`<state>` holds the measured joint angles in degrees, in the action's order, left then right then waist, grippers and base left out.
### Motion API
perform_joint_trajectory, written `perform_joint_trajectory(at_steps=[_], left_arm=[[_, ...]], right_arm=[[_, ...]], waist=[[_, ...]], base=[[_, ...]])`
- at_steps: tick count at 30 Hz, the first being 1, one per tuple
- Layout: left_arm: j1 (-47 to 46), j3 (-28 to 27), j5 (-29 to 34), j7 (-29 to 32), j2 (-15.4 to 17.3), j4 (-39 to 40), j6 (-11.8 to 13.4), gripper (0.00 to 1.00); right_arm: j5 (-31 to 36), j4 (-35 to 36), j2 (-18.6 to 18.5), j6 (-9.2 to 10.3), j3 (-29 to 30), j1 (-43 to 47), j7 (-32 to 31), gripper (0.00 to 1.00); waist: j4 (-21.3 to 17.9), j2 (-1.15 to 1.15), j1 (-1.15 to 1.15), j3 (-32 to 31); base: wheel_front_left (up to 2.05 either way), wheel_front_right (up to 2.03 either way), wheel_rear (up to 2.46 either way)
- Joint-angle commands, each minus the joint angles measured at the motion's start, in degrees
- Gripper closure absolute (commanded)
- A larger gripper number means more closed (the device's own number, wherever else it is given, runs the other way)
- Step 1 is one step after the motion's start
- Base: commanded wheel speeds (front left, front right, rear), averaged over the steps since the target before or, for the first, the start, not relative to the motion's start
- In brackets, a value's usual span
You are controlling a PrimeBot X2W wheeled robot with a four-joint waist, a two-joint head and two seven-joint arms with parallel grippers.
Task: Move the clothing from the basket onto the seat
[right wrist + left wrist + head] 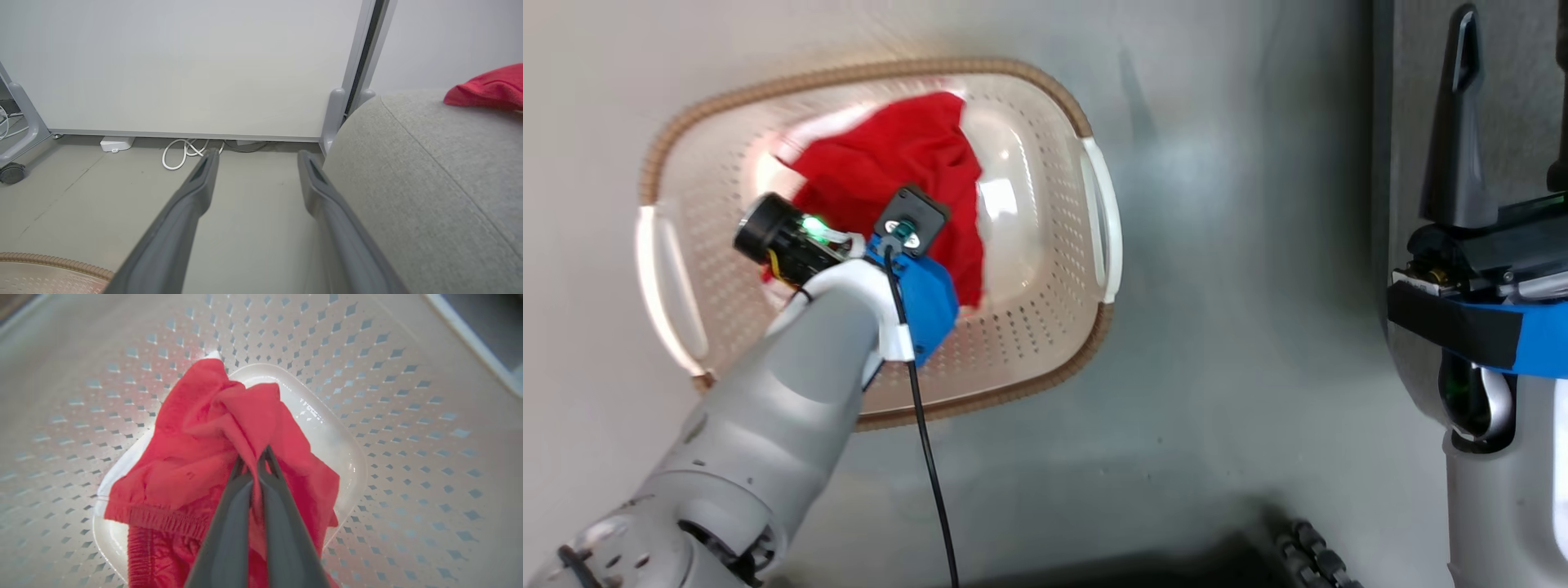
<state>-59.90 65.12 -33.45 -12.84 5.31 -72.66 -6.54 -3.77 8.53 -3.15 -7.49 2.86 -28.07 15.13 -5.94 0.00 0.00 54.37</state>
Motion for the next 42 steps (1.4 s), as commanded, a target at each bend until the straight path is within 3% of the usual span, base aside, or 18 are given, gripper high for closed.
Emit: perform_joint_trajectory(at_steps=[1, 9, 20, 33, 42], left_arm=[[0.8, -0.7, -0.5, -1.0, -0.3, 0.6, -0.2, 1.00], [2.2, -3.5, -1.3, -2.4, -0.7, 6.4, 0.8, 1.00], [8.8, -11.4, 2.9, -2.4, 3.0, 20.4, 3.5, 1.00], [13.8, -18.2, 7.1, -2.4, 4.0, 29.5, 3.1, 1.00], [16.1, -20.3, 8.6, -2.4, 3.0, 33.4, 2.1, 1.00]], right_arm=[[0.1, -0.4, -0.4, -0.01, 0.2, 0.4, 0.0, 0.00], [-0.1, -3.1, -1.3, -0.01, 0.8, 2.6, 0.0, 0.00], [-0.6, -6.7, -1.1, -0.01, 1.2, 6.6, 0.0, 0.00], [-0.9, -10.2, -0.4, -0.01, 1.4, 13.7, 0.0, 0.00], [-1.3, -12.2, 0.0, -0.01, 0.9, 18.2, 0.0, 0.00]], waist=[[1.8, 0.00, 0.00, -3.1], [4.5, 0.00, 0.00, -10.8], [6.4, 0.00, 0.00, -23.4], [6.9, 0.00, 0.00, -36.7], [7.3, 0.00, 0.00, -44.2]], base=[[0.00, 0.00, 0.00], [0.00, 0.00, 0.00], [0.00, 0.00, 0.00], [0.00, 0.00, 0.00], [0.00, 0.00, 0.00]])
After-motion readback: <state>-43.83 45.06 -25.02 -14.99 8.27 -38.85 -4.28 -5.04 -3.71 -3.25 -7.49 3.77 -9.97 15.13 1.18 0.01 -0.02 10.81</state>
